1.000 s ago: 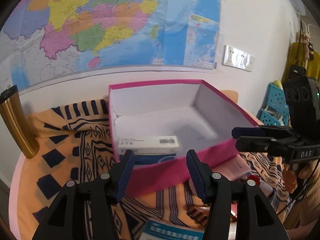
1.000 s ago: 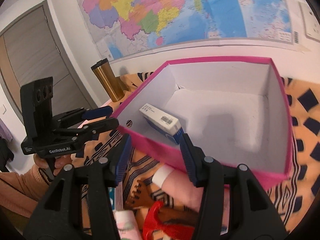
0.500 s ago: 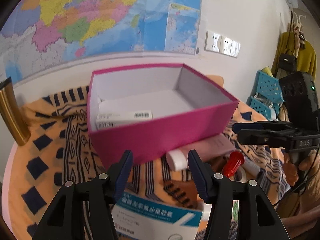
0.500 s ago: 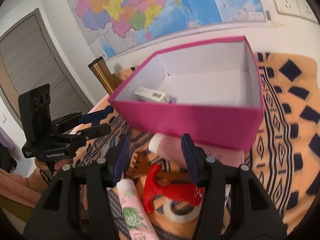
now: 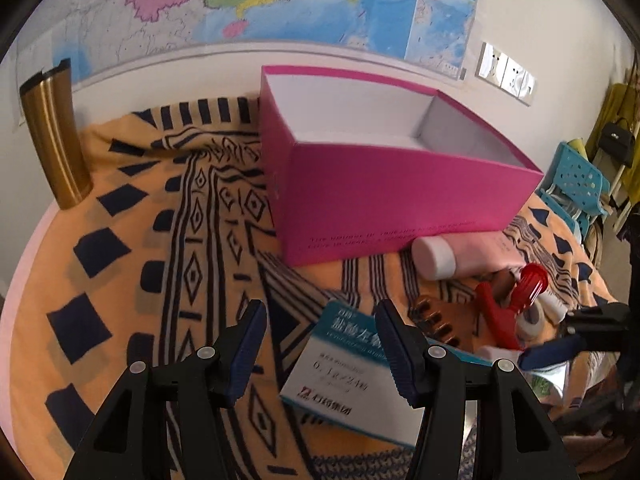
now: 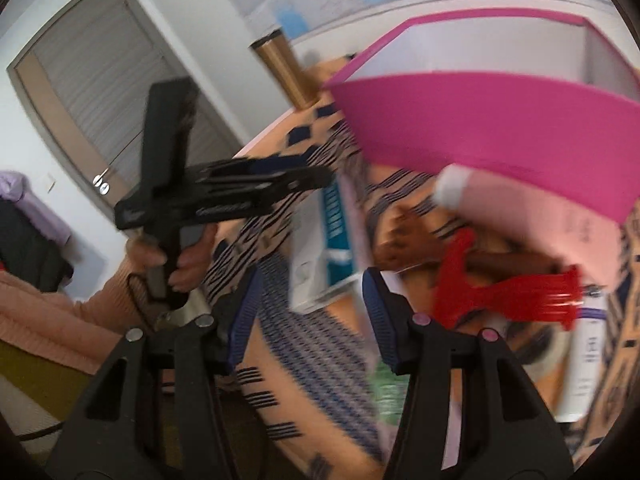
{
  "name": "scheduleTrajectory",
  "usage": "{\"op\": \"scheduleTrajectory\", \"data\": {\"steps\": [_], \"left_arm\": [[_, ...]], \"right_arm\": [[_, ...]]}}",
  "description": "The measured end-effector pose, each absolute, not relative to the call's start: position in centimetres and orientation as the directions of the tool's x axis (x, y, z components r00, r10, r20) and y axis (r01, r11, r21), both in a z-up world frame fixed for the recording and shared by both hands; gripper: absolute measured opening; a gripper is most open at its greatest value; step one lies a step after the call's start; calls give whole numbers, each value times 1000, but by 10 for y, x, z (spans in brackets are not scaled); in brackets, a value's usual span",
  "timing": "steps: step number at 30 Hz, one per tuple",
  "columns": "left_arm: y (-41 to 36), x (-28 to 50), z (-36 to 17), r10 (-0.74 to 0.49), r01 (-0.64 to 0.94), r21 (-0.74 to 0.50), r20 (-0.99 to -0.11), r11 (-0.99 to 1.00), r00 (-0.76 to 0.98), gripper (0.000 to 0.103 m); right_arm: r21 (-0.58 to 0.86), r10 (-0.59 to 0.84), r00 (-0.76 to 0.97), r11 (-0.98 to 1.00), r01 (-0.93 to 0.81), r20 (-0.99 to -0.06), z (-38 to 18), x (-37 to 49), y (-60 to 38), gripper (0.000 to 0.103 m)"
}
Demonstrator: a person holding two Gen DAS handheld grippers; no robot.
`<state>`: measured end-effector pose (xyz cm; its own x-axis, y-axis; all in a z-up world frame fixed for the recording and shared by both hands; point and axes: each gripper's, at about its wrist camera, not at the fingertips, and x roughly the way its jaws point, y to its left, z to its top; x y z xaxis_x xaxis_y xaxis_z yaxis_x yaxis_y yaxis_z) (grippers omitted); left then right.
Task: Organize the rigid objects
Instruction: 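Move the left tool onto the white-and-teal levofloxacin box, then grasp the levofloxacin box with the left tool and lift it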
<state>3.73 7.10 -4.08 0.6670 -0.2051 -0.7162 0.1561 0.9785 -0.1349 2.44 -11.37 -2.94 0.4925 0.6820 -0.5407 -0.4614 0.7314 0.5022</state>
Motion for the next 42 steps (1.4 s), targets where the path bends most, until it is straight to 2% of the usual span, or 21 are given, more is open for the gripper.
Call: {"op": "scheduleTrajectory", "data": {"steps": [6, 12, 22, 31, 42], "left_arm": [[74, 41, -50, -245, 187, -161, -732, 969, 636, 56], [69, 41, -55, -295, 245, -181, -747, 952, 595, 47], [81, 38, -54, -294, 230, -193, -748, 954, 594, 47], [82, 50, -58, -353, 255, -250, -757, 934, 550, 48], [92, 58, -61, -388, 257, -295, -766, 920, 512, 51]], "right_arm": [[515, 690, 450, 723, -461, -567, -37, 24, -93, 55], [522, 654, 446, 756, -395, -611, -49, 32, -92, 55], [497, 588, 515, 807, -320, -624, -48, 52, -95, 55], [474, 540, 558, 837, -275, -630, -48, 64, -95, 55], [479, 541, 555, 836, -269, -632, -49, 74, -94, 55]]}}
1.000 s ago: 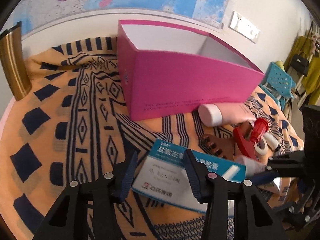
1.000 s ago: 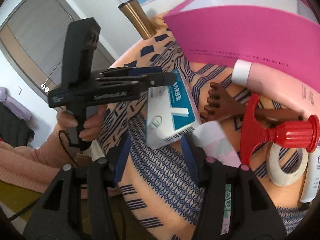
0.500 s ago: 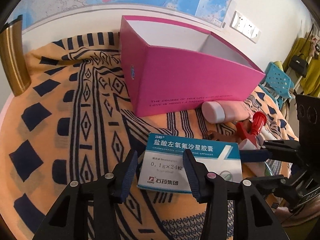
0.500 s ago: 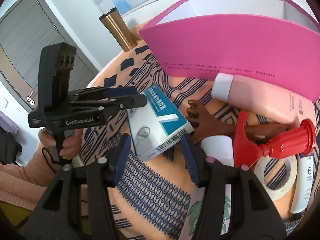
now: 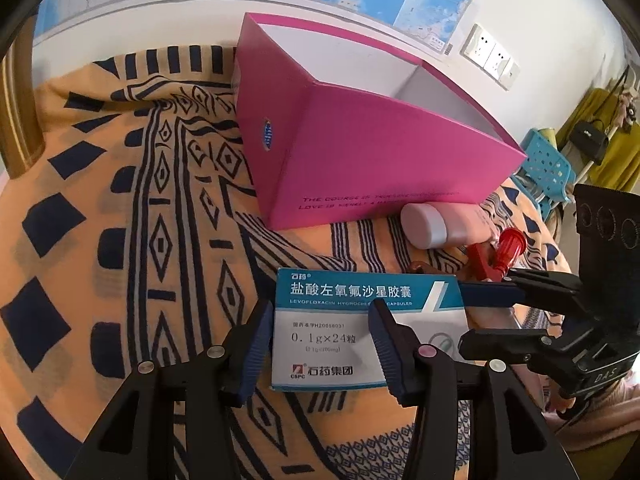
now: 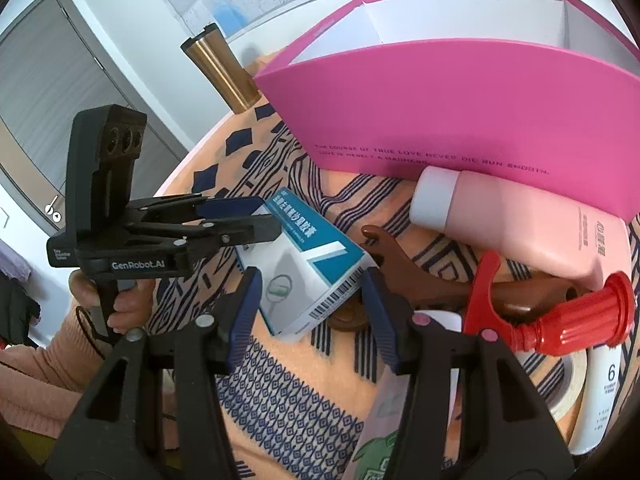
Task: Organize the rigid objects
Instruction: 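Grasp the levofloxacin box with the left tool and lift it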
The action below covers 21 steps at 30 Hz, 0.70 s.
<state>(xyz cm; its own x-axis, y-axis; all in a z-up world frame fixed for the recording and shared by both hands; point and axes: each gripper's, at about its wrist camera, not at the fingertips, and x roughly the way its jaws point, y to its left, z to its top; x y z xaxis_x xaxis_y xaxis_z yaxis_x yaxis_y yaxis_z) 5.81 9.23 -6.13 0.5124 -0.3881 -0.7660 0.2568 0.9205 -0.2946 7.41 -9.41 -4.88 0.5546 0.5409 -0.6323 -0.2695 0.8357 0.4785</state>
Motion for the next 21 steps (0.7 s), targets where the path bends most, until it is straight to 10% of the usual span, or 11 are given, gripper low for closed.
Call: {"op": "scheduleTrajectory", "data": {"steps": [21], "left_arm": [[84, 55, -51, -379, 256, -283, -768, 924, 516, 63]], "right_arm": [[502, 568, 542, 817, -283, -619, -47, 80, -95, 55]]}}
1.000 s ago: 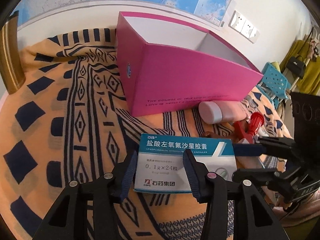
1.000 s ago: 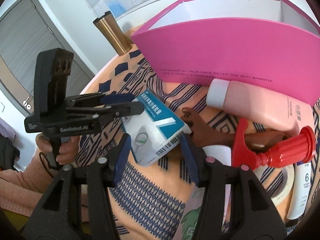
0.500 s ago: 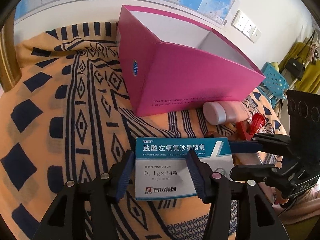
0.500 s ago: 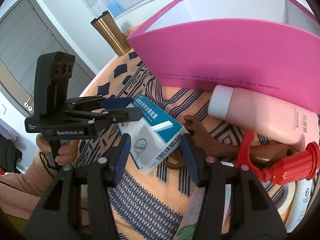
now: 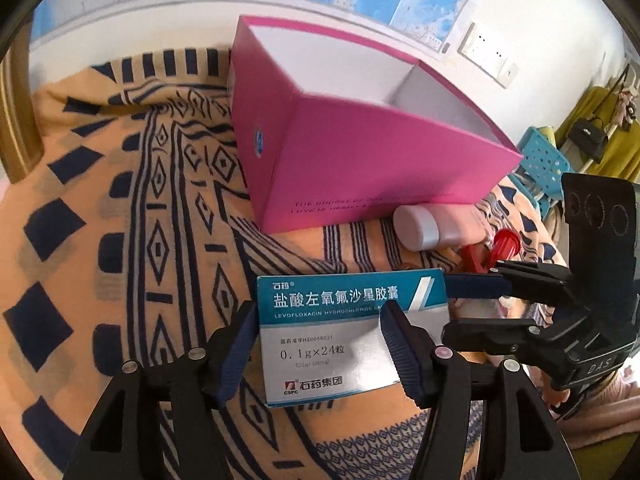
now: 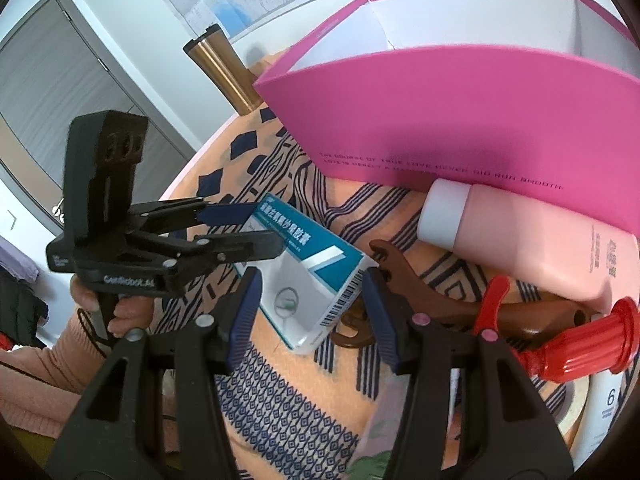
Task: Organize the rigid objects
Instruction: 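Grasp the levofloxacin box with the left tool and lift it, then lower the levofloxacin box into the pink box and open the left tool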
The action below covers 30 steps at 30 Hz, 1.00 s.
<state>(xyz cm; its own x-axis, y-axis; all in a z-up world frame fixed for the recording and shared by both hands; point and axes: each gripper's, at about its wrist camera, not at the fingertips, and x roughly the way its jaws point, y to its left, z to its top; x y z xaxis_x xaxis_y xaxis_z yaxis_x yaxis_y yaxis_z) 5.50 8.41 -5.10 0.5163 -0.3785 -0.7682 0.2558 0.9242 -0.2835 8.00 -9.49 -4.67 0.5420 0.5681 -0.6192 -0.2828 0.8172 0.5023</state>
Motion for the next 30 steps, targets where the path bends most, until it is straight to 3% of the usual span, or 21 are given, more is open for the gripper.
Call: {"op": "scheduleTrajectory", "data": {"steps": [14, 30], "left_arm": [[69, 35, 20, -378, 272, -263, -624, 926, 684, 63], [51, 58, 60, -378, 298, -233, -565, 926, 733, 63]], "right_arm": [[430, 541, 636, 837, -339, -550, 3, 64, -114, 55], [328, 474, 756, 876, -353, -452, 62, 75, -146, 55]]}}
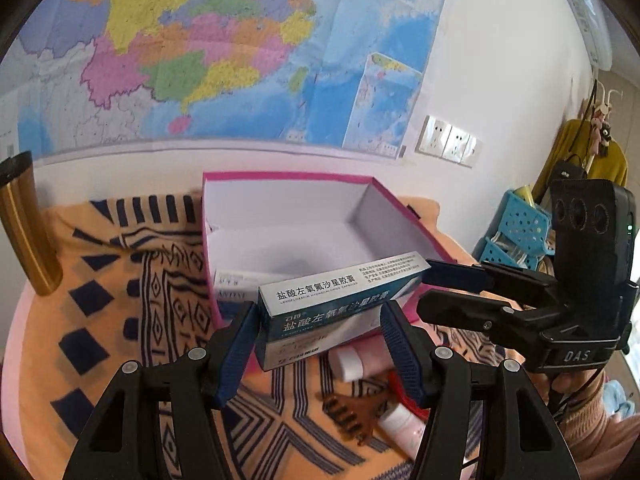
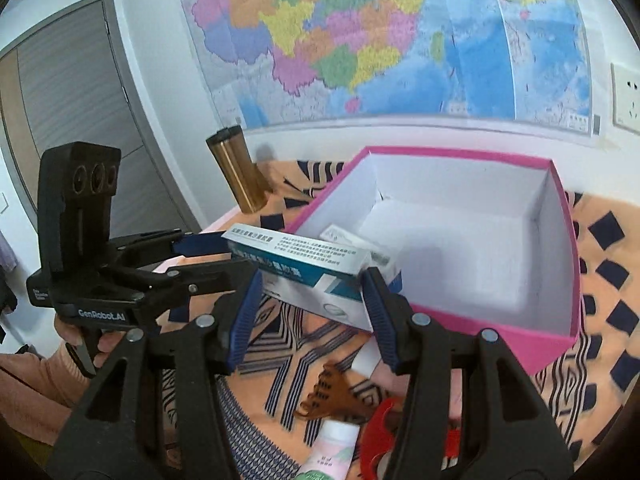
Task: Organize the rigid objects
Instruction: 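Lower the levofloxacin box into the pink box and open the left tool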
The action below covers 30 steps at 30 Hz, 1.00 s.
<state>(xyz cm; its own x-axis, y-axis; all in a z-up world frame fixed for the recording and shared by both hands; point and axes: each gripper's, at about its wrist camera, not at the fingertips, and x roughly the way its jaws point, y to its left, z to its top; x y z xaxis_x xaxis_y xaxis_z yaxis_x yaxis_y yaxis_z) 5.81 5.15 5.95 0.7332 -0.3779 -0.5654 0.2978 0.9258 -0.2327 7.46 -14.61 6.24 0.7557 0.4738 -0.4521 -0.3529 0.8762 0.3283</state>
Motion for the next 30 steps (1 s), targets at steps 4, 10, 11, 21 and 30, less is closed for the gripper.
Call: {"op": "scheduleTrajectory", "data": {"steps": [4, 10, 11, 21, 30], "left_arm": [[52, 69, 65, -362, 286, -223, -563, 932, 742, 63], [53, 81, 66, -333, 261, -208, -570, 943, 751, 63], [54, 84, 65, -328, 255, -207, -573, 944, 751, 63], [58, 99, 58, -313, 237, -204, -591, 950, 743, 63], [57, 108, 51, -296, 227, -190, -612, 955, 733, 63]], "right_arm": [[347, 482, 760, 869, -352, -436, 67, 85, -152, 55], [342, 472, 765, 875, -343, -438, 68, 97, -153, 55], [347, 474, 764, 873, -343, -437, 68, 100, -153, 55], [389, 493, 742, 859, -333, -454, 57, 124, -154, 55], [408, 497, 728, 855, -319, -472, 47, 133, -156, 55]]}}
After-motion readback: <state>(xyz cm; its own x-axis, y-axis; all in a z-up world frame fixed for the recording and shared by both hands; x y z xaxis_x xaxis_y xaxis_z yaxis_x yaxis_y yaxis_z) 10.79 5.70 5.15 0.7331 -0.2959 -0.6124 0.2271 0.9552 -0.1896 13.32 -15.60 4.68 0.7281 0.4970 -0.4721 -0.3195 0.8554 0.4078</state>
